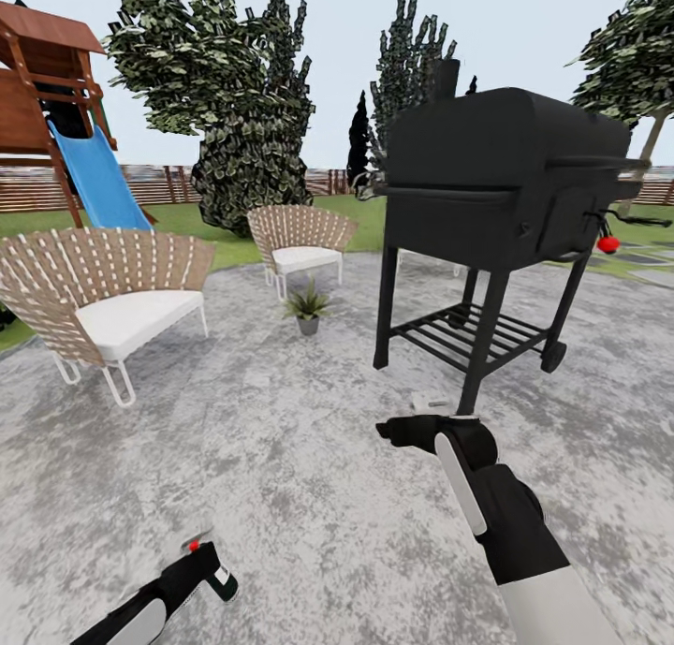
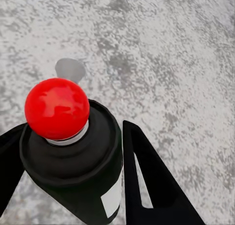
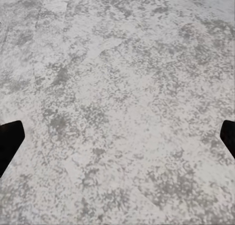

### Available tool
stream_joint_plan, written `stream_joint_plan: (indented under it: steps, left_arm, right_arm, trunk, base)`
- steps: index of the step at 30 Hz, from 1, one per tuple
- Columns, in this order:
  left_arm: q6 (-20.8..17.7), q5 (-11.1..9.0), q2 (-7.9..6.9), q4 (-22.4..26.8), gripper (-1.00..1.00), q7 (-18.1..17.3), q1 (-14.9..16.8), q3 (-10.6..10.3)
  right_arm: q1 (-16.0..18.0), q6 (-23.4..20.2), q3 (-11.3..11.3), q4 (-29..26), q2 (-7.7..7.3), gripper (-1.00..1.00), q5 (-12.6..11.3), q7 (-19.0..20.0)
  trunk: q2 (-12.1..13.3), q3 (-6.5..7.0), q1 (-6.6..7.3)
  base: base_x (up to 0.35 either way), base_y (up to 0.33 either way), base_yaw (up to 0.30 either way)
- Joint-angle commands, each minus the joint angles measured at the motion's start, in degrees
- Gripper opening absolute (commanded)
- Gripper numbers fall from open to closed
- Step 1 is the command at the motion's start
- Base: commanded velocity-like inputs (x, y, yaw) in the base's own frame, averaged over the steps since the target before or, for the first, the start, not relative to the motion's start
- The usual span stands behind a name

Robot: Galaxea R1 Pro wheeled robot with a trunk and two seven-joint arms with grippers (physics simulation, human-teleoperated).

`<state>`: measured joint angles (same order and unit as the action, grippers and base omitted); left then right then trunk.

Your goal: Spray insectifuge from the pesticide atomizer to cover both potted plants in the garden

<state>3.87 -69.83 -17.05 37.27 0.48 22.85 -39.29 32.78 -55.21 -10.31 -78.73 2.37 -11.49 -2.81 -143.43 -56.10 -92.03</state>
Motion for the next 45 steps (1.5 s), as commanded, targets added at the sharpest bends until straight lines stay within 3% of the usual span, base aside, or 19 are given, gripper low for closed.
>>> stream_joint_plan:
  steps: [1,4,8,17,19,20,21,23,26,28,38,39,40,41,42,43,45]
  left_arm:
    - [0.0,0.0,0.00,0.0,-1.00,0.0,0.0,0.0]
    - [0.0,0.0,0.00,0.0,-1.00,0.0,0.0,0.0]
    - [0.0,0.0,0.00,0.0,-1.00,0.0,0.0,0.0]
    - [0.0,-0.3,0.00,0.0,-1.00,0.0,0.0,0.0]
    - [0.0,-0.3,0.00,0.0,-1.00,0.1,0.0,0.0]
    - [0.0,-0.4,0.00,0.0,-1.00,0.1,0.0,0.0]
    - [0.0,-0.4,0.00,0.0,-1.00,0.1,0.0,0.0]
    - [0.0,-0.4,0.00,0.0,-1.00,0.1,0.0,0.0]
    - [0.0,-0.4,0.21,0.0,-1.00,0.1,0.0,0.0]
    - [0.0,-0.3,0.77,-0.5,-1.00,0.1,0.0,0.0]
    - [0.0,0.0,0.97,-1.1,-1.00,0.1,0.0,0.0]
    - [0.0,0.0,1.04,-1.1,-1.00,0.1,0.0,0.0]
    - [0.0,0.0,1.05,-1.1,-1.00,0.1,0.0,0.0]
    - [0.0,0.0,1.05,-1.1,-1.00,0.1,0.0,0.0]
    - [0.0,0.0,1.05,-1.1,-1.00,0.1,0.0,0.0]
    - [0.0,0.0,1.06,-1.1,-1.00,0.1,0.0,0.0]
    - [0.1,0.0,1.01,-1.1,-1.00,0.1,0.0,0.0]
  right_arm:
    - [0.0,0.0,0.0,0.1,0.00,1.00,-0.1,0.0]
    - [0.0,0.1,-0.3,1.7,0.01,1.00,-0.2,0.1]
    - [0.0,4.6,-0.2,3.0,0.00,1.00,-0.5,0.1]
    - [0.0,9.9,-0.2,3.5,0.05,1.00,-1.0,0.2]
    - [0.0,10.2,-0.2,3.5,0.02,1.00,-3.8,1.1]
    - [0.0,10.3,-0.1,4.8,0.01,1.00,-6.2,4.3]
    - [0.0,10.3,0.0,6.3,0.00,1.00,-6.9,5.7]
    - [0.1,10.9,0.0,9.2,0.04,1.00,-7.5,6.6]
    - [0.4,18.2,0.0,15.0,0.56,1.00,-7.7,6.6]
    - [0.5,20.2,-0.1,16.6,0.81,1.00,-7.6,7.0]
    - [0.5,20.2,0.0,17.7,1.01,1.00,-8.1,7.4]
    - [0.5,19.9,0.2,18.1,0.85,1.00,-13.4,7.0]
    - [0.6,19.9,0.3,18.3,0.82,1.00,-13.9,7.0]
    - [0.8,19.7,2.8,21.5,0.97,1.00,-15.2,7.3]
    - [1.2,19.9,3.6,23.8,1.01,1.00,-16.5,7.2]
    - [3.0,21.7,4.3,30.2,1.05,1.00,-21.3,7.2]
    - [4.6,23.2,4.5,35.5,1.01,1.00,-25.5,7.3]
  trunk:
    - [0.0,0.00,0.00]
    - [0.0,0.00,0.00]
    - [0.0,0.00,0.00]
    - [0.0,0.00,0.00]
    - [0.0,0.00,0.00]
    - [0.0,0.00,0.00]
    - [0.0,0.00,0.00]
    - [0.0,0.00,0.00]
    - [0.0,0.00,0.00]
    - [0.0,0.00,0.00]
    - [0.0,0.00,0.00]
    - [0.0,0.00,0.00]
    - [0.0,0.00,0.00]
    - [0.0,0.00,0.00]
    - [0.0,0.00,0.00]
    - [0.0,0.00,0.00]
    - [0.0,0.00,0.00]
  base:
    - [0.279,0.239,0.000]
    - [0.274,0.242,0.000]
    - [0.271,0.243,0.000]
    - [0.270,0.244,0.000]
    - [0.270,0.244,0.000]
    - [0.270,0.244,0.000]
    - [0.270,0.244,0.000]
    - [0.270,0.244,0.000]
    - [0.270,0.244,0.000]
    - [0.270,0.243,0.000]
    - [0.277,0.219,0.000]
    - [0.297,0.137,-0.005]
    - [0.298,0.127,-0.002]
    - [0.299,0.115,0.000]
    - [0.299,0.114,0.000]
    - [0.302,0.103,0.000]
    - [0.310,0.048,0.000]
